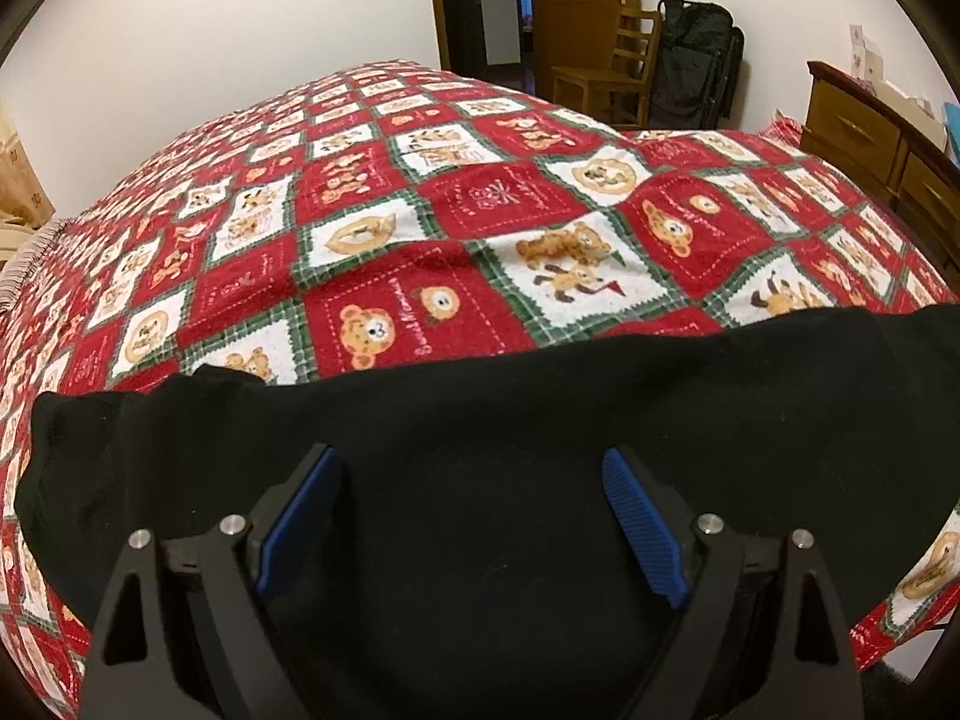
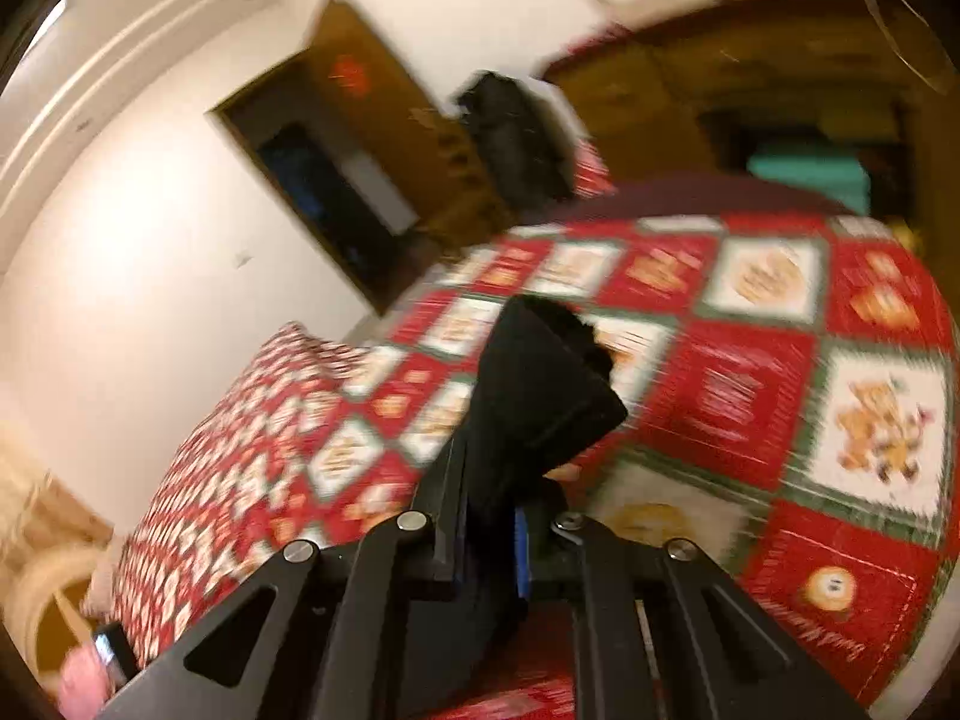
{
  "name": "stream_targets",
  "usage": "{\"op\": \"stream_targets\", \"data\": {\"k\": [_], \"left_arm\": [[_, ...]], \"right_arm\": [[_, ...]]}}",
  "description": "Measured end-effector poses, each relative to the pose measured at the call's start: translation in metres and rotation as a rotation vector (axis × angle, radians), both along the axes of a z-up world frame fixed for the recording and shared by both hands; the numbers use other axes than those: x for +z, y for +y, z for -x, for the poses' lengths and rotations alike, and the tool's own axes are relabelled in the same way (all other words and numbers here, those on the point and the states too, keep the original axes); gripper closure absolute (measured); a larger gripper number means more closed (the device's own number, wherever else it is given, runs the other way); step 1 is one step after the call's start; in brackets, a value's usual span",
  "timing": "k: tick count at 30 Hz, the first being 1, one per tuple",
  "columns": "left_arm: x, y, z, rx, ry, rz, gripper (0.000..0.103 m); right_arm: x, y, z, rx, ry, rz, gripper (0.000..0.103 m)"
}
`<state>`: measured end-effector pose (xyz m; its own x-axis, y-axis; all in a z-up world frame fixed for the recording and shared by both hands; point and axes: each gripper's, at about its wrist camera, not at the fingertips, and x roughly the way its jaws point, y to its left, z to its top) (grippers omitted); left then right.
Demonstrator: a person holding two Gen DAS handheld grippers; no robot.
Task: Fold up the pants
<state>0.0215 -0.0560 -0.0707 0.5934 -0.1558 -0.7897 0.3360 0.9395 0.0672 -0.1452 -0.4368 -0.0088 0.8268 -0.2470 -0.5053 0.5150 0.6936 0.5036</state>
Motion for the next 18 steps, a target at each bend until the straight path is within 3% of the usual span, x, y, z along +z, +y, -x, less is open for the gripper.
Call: {"op": "stream_targets", "data": {"k": [4,8,14,18], "left_arm": [[0.010,0.009,-0.003,0.005,-0.017,0.019,0.012],[0.023,0.028,-0.008,0.036,-0.041,0.062,0.012],[0.028,0.063,-0.017,0.103,-0.056,0.084,0.012],[0.029,0.096,-0.023,0.188,-0.058,0.099,0.012]], "right_arm": [[0.036,0.062,-0.030,0.198,-0.022,0.153,0.092],[0.041,0.130,-0.068,0.415,-0.015,0.258,0.092],[-0.007,0.230,-0.116,0.708,0.073,0.350,0.092],[-0.056,0.302,-0.132,0.874,0.181,0.592,0.092]]}}
